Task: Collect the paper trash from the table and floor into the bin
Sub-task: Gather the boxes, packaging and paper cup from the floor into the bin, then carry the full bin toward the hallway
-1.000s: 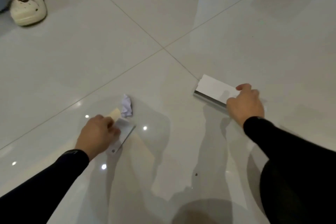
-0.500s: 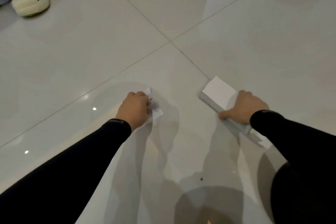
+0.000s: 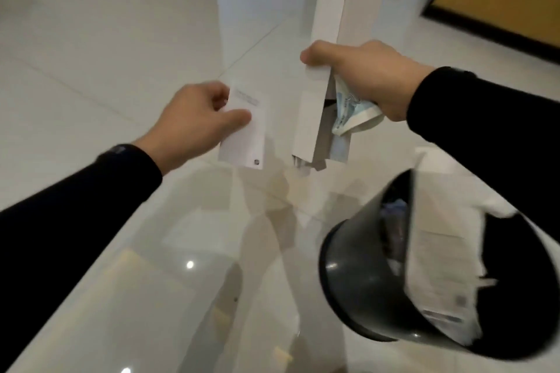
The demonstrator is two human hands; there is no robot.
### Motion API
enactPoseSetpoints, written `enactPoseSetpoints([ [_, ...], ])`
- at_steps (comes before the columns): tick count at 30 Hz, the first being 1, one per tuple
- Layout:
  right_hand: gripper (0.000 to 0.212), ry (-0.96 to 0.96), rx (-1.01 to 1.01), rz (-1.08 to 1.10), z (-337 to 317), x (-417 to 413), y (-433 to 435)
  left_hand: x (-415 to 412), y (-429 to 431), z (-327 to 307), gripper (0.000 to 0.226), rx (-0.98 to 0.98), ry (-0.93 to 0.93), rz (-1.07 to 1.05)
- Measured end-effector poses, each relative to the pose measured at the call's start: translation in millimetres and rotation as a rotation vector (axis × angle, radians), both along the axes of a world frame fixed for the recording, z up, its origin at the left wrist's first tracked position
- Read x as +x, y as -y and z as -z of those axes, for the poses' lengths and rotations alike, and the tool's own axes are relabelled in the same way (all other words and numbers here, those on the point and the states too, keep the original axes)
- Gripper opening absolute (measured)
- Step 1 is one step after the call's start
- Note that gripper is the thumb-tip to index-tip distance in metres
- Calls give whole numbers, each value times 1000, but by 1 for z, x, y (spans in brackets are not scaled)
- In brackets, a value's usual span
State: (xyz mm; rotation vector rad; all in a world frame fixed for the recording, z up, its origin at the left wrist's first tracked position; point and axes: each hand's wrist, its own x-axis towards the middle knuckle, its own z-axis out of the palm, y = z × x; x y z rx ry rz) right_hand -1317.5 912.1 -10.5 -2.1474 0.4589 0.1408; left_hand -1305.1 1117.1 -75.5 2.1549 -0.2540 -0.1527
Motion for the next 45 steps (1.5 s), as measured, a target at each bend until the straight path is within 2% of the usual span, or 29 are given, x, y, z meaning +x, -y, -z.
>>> enactPoseSetpoints([
  [2,36,21,16,5,-29,-34,33,-14,37,-43,33,-17,51,171],
  [4,46,35,36,30,-43,-67,65,-33,76,-68,33,54,124,315],
  [6,76,33,46,91,-44,-95,93,-54,112,-75,22,103,234,381],
  [8,120,-32,39,174,-41,-121,112,-76,143,-72,13,96,355,369],
  [9,133,-70,38,211,-36,-131,118,-86,156,-66,13,83,386,354],
  [10,132,-83,47,233,-27,-140,125,-96,167,-58,13,87,401,351],
  [12,110,-43,72,286,0,-160,125,-114,181,-34,12,170,357,444],
  [15,97,-134,2,277,44,-187,112,-140,181,0,22,506,126,836],
  [17,81,-147,-98,238,62,-198,106,-150,180,11,19,754,216,965],
  [18,78,-141,-123,239,68,-201,104,-150,181,12,17,803,301,936],
  [20,89,-163,-132,259,72,-206,99,-144,183,8,18,775,384,820],
  [22,106,-228,-173,266,71,-207,98,-134,182,-3,26,679,368,704],
  [24,113,-247,-217,282,60,-206,102,-119,176,-15,29,580,297,578],
  [26,108,-175,-223,321,47,-204,111,-108,173,-26,29,493,282,466],
  [29,84,-97,-278,370,38,-198,133,-99,169,-31,28,403,238,345],
  [32,75,-141,-408,424,38,-204,149,-97,168,-28,26,359,234,306],
  [34,69,-320,-253,447,42,-219,159,-94,168,-25,26,363,249,301],
  [37,22,-650,138,338,53,-240,172,-77,159,-22,22,379,242,236],
  [38,18,-716,223,311,58,-245,177,-71,155,-23,20,346,199,197],
  [41,26,-735,281,220,65,-247,186,-56,143,-22,17,187,55,99],
  [45,26,-625,274,200,53,-238,181,-53,137,-19,16,228,22,125],
])
